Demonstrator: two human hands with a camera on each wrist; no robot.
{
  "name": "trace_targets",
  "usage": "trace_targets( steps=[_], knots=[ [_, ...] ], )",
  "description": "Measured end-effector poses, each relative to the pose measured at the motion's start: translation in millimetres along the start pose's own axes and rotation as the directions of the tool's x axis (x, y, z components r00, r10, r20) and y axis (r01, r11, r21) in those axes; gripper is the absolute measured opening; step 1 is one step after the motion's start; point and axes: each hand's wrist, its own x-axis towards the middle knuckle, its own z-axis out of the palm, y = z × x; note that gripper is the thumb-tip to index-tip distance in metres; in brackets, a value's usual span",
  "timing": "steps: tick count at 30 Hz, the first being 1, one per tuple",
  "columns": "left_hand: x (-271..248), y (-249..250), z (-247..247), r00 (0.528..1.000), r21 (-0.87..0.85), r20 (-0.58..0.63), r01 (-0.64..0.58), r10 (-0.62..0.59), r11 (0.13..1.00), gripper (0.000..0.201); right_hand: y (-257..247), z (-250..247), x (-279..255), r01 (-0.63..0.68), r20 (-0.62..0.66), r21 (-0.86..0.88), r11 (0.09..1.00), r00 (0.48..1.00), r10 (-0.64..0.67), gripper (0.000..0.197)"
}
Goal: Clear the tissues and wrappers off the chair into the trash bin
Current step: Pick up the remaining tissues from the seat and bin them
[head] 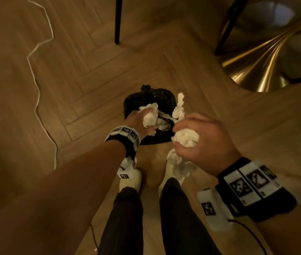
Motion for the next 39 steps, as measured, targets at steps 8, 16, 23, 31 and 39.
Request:
trace_targets(
  steps=[8,16,23,31,39],
  knots=[
    [-58,-62,-19,0.991,-0.124,-0.05,0.114,-0.121,0.986,0.023,-38,27,37,0.039,-0.103,0.126,0.991,0.994,-0.026,0.022],
    [-69,-97,-7,0.988,-0.168,-0.05,0.136,-0.146,0.976,0.018,55,140,99,-0.408,0.133,-0.093,0.908,0.899,0.418,0.065],
    [-86,-76,2,0.994,-0.211,-0.054,0.081,-0.094,0.974,0.017,77,119,77,-0.406,-0.048,-0.107,0.907,0.914,0.403,0.018],
    [-80,-77,14,0.992,-0.21,-0.091,0.068,-0.089,0.975,0.013,129,92,44,-0.638,-0.075,-0.119,0.761,0.77,0.634,0.019],
    [-158,-57,-3,0.998,-0.075,0.043,0.051,-0.048,0.996,0.014,45,48,-41,-0.613,0.185,-0.131,0.779,0.757,0.627,0.016]
  ],
)
